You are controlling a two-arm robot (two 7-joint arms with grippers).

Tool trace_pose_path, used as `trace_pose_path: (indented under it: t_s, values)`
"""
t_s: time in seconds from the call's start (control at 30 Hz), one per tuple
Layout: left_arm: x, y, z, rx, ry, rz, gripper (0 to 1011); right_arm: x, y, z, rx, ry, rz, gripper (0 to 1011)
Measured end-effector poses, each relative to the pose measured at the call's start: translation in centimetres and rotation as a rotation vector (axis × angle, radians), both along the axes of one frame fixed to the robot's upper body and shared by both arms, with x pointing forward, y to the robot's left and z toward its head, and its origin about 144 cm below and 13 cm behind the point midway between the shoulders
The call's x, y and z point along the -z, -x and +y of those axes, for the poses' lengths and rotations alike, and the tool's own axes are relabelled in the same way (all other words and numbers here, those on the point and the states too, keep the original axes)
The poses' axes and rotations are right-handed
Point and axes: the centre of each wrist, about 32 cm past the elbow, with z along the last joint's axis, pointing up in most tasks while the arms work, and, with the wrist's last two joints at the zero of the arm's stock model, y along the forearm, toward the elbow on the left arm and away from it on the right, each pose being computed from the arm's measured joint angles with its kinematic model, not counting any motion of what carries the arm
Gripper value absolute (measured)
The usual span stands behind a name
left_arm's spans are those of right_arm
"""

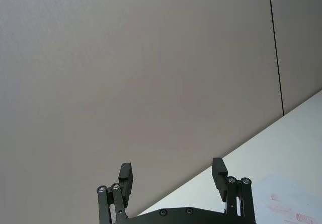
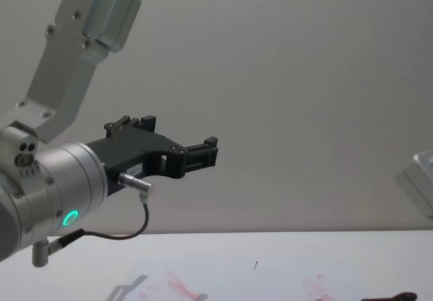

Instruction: Use the one hand to pick up the stamp and affix it onto the A4 paper.

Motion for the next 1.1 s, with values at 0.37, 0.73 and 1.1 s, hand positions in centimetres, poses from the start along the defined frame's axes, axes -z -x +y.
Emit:
trace_pose_path:
  t_s: [0.37,0.73,1.1]
  values:
    - [0.0,0.0,0.0,0.0,0.0,0.0,1001,0.4,-0.1,-0.1,0.011,0.006,0.029,216]
    - [0.0,0.0,0.0,0.0,0.0,0.0,1001,0.3,-0.2,0.0,0.037,-0.02,0.032,217]
    - [0.0,0.0,0.0,0.0,0.0,0.0,1001,-2.9,-0.4,-0.2,0.1,-0.129,-0.075,216]
